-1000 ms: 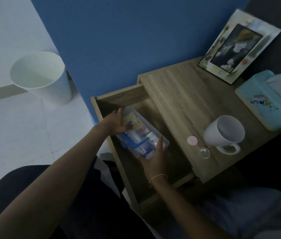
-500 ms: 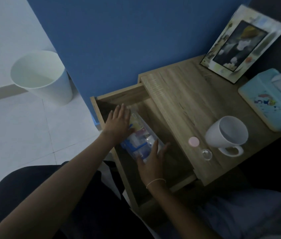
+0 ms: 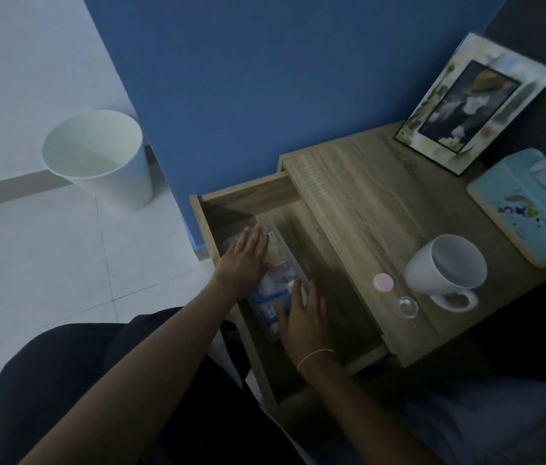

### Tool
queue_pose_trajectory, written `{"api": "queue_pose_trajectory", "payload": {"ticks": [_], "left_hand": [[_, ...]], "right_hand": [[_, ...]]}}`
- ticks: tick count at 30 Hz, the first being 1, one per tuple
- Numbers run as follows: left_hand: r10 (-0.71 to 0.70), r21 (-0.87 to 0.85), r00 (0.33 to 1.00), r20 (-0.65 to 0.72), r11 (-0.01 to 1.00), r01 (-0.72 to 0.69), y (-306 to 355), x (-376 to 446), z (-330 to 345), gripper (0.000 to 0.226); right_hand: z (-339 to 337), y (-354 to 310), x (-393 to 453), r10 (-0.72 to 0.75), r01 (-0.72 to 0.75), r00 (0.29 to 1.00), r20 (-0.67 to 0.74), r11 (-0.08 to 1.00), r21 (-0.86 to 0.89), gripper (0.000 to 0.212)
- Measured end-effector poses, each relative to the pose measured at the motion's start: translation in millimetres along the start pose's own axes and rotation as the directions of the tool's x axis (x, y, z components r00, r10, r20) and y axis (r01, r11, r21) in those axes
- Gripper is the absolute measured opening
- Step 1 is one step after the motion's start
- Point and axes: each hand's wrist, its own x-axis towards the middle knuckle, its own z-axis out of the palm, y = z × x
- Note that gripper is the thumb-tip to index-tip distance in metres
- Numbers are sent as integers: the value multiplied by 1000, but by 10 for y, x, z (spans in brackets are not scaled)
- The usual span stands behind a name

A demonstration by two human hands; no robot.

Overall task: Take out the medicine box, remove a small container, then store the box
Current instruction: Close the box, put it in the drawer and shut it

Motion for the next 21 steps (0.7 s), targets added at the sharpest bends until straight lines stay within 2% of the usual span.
{"api": "queue_pose_trajectory", "payload": {"ticks": [5, 8, 11, 13, 16, 19, 21], "left_hand": [[29, 52, 999, -25, 998, -28, -10, -36, -9, 65], [39, 44, 979, -199, 999, -31, -39, -30, -111, 62], [-95, -67, 908, -408, 995, 74, -129, -29, -245, 62], [-190, -100, 872, -452, 982, 162, -195, -30, -259, 63], [-315, -158, 843, -435, 949, 273, -249, -14, -210, 69], [-388, -228, 821, -420, 920, 318, -269, 12, -145, 72], [-429, -266, 807, -406, 900, 344, -301, 13, -108, 74]], "right_hand": [[-168, -46, -9, -69, 70, 997, 42, 997, -22, 69], [-461, -65, 223, -242, 238, 964, -112, 970, -48, 68], [-810, -109, 661, -321, 348, 895, -312, 937, 35, 59], [-969, -119, 982, -343, 375, 862, -372, 927, 15, 54], [-1040, -53, 1374, -358, 360, 881, -309, 931, -52, 53], [-953, 121, 1567, -325, 300, 929, -176, 941, -154, 57], [-886, 200, 1608, -308, 278, 941, -138, 939, -203, 57]]}}
